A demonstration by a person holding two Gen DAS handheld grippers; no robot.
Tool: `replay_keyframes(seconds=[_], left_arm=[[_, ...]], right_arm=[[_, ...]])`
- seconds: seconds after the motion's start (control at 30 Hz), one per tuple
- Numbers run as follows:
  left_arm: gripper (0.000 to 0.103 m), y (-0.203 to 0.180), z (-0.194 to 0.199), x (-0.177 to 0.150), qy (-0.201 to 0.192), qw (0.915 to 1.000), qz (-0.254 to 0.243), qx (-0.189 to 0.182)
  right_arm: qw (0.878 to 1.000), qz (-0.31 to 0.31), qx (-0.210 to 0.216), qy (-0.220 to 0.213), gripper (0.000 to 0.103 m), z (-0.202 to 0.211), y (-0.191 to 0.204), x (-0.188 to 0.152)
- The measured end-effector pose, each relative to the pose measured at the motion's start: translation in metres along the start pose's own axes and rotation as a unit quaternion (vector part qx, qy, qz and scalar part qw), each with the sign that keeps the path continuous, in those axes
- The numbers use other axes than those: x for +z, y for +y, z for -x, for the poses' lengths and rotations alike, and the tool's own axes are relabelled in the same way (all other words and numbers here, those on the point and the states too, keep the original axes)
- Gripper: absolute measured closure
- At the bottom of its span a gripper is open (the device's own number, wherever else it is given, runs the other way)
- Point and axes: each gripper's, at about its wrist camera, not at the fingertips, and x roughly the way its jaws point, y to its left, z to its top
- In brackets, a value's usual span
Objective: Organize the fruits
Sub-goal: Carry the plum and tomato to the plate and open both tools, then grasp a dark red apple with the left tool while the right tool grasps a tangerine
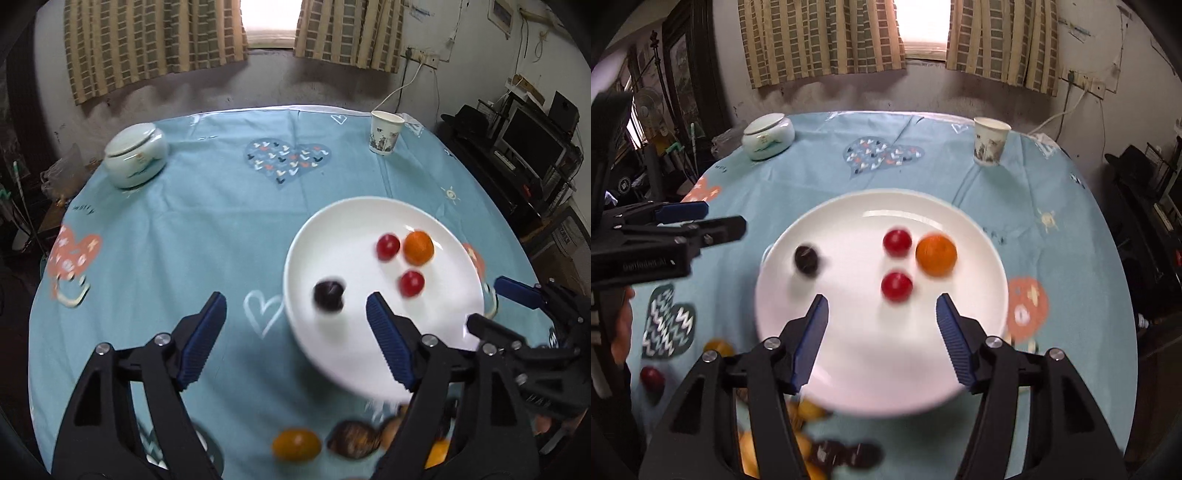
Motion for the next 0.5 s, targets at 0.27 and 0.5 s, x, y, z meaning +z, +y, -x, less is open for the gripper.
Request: replay_keyframes(seconds=[0.27, 0.5], left_arm=[[0.015, 0.027, 0.047, -0.121, -0.014, 0.9988, 0.044, 0.016], [0.016, 0.01, 0.056, -0.194, 0.02, 0.9995, 0.02, 0.015]], right_arm=[[0.997, -0.026, 0.056, 0.038, 0.041, 0.052, 0.032, -0.122], [0.995, -0.032, 0.079, 0.05, 0.041, 0.077, 0.063, -0.178]])
